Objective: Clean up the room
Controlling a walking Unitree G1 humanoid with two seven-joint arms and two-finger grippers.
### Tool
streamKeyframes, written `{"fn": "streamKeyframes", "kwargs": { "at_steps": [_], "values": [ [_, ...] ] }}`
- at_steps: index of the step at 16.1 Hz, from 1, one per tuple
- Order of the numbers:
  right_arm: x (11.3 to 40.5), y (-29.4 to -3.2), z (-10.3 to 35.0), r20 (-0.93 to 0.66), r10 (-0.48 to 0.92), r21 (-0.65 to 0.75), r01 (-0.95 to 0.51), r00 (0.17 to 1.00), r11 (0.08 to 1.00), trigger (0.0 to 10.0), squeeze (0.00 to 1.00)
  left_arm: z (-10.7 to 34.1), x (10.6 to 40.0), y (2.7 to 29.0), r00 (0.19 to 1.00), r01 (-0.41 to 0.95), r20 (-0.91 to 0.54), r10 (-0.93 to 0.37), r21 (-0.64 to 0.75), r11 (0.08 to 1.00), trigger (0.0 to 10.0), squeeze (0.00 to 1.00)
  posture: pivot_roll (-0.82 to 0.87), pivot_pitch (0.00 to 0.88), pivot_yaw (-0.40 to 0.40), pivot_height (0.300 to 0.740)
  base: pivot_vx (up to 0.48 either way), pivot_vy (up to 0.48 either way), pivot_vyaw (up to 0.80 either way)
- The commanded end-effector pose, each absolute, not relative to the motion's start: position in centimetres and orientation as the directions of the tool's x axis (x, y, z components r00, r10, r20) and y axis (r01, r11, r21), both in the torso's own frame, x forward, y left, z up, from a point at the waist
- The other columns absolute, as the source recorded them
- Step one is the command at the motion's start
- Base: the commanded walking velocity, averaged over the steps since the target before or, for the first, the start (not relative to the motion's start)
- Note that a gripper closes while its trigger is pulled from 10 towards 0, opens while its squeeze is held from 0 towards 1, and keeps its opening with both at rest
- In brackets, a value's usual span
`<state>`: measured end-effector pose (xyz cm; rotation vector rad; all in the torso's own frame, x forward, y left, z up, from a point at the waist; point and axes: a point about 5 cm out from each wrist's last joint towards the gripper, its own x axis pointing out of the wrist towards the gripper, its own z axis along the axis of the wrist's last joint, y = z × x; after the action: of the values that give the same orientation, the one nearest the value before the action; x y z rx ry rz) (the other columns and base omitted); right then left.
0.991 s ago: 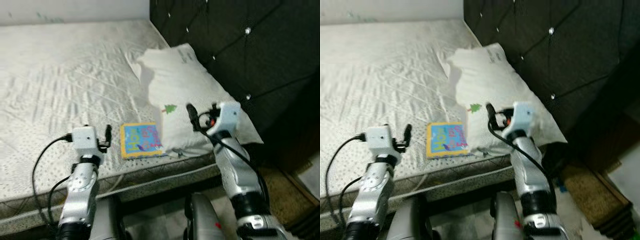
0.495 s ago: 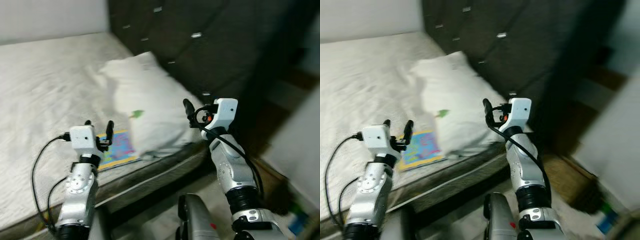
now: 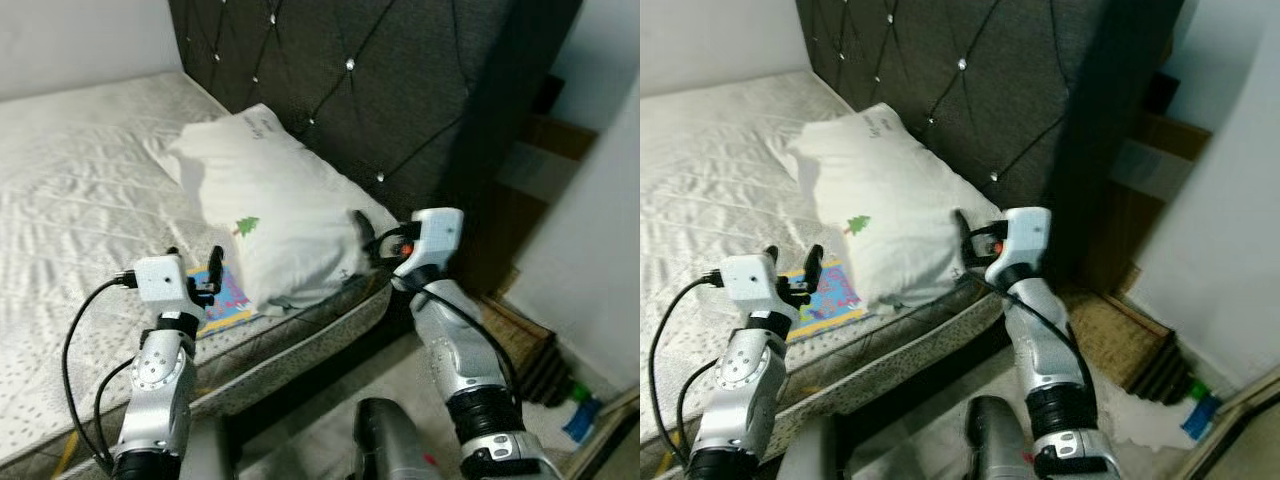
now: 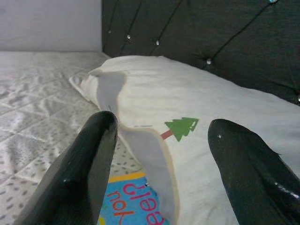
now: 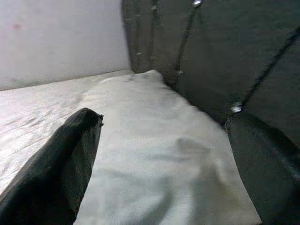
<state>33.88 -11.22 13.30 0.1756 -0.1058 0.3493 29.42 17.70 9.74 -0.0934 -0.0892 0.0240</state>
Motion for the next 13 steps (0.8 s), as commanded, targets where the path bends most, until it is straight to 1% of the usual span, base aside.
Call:
{"fn": "streamKeyframes", "kwargs": {
  "at_steps": [1,4,13],
  "values": [
    [33.79,-11.69,13.79,0.153,0.33,0.155,-0.353,0.931,0.923,10.0,0.0,9.78,29.55,17.62,0.997,-0.008,0.082,0.016,-0.105,0.994,10.0,0.0,-0.09,0.014,-0.008,0.583,0.0,0.0,0.0],
    [33.82,-11.89,14.02,0.157,0.337,0.135,-0.358,0.928,0.924,10.0,0.0,9.73,29.57,17.37,0.997,0.003,0.083,0.006,-0.109,0.994,10.0,0.0,-0.1,0.01,-0.012,0.617,0.0,0.0,0.0],
    [33.69,-11.9,13.97,0.149,0.358,0.136,-0.378,0.922,0.916,10.0,0.0,9.58,29.48,16.99,0.998,0.015,0.067,-0.007,-0.113,0.993,10.0,0.0,-0.1,0.017,-0.018,0.727,0.0,0.0,0.0]
  ]
}}
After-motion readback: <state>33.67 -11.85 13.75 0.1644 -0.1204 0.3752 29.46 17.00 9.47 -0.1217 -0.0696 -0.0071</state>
